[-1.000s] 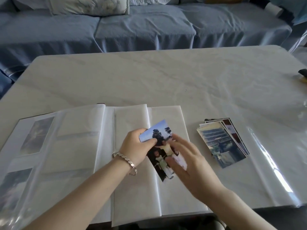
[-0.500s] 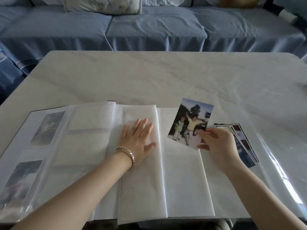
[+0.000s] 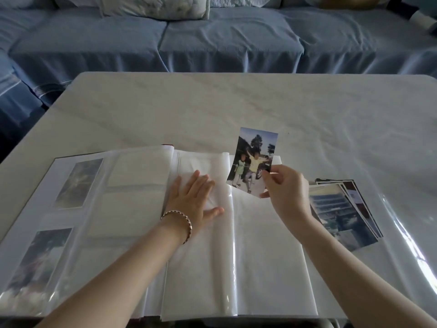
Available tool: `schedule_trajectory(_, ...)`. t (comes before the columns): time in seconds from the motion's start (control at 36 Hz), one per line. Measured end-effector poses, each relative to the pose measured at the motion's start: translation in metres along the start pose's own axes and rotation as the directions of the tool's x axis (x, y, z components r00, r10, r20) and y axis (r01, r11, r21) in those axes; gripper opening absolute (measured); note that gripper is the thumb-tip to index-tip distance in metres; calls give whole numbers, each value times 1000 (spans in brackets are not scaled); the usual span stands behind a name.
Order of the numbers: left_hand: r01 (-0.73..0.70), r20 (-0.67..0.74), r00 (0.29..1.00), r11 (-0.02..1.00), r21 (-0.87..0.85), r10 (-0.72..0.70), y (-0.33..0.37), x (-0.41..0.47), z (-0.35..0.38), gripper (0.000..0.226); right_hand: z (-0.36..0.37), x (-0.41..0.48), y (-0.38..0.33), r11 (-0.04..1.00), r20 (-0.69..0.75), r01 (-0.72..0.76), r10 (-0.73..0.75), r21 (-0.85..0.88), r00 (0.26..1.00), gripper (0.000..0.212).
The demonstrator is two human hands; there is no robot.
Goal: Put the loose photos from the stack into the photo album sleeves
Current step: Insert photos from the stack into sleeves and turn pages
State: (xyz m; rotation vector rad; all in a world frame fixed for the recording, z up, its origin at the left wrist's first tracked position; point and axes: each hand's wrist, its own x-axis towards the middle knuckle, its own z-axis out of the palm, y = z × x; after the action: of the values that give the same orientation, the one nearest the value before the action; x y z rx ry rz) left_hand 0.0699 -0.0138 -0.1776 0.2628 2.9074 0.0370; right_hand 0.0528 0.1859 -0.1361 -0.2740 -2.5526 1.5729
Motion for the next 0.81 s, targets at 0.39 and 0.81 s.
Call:
schedule_trajectory(0.39,-5,-28,1000,1000,-19,4,0,-2,0,73,8,-12,-4,915,-25,332,-347,-231,938,16)
schedule_trajectory(0.81,-3,-34,999,1000,-20,3,0,-3,0,75,16,-23,8,987,180,80,-55,-138,982,34)
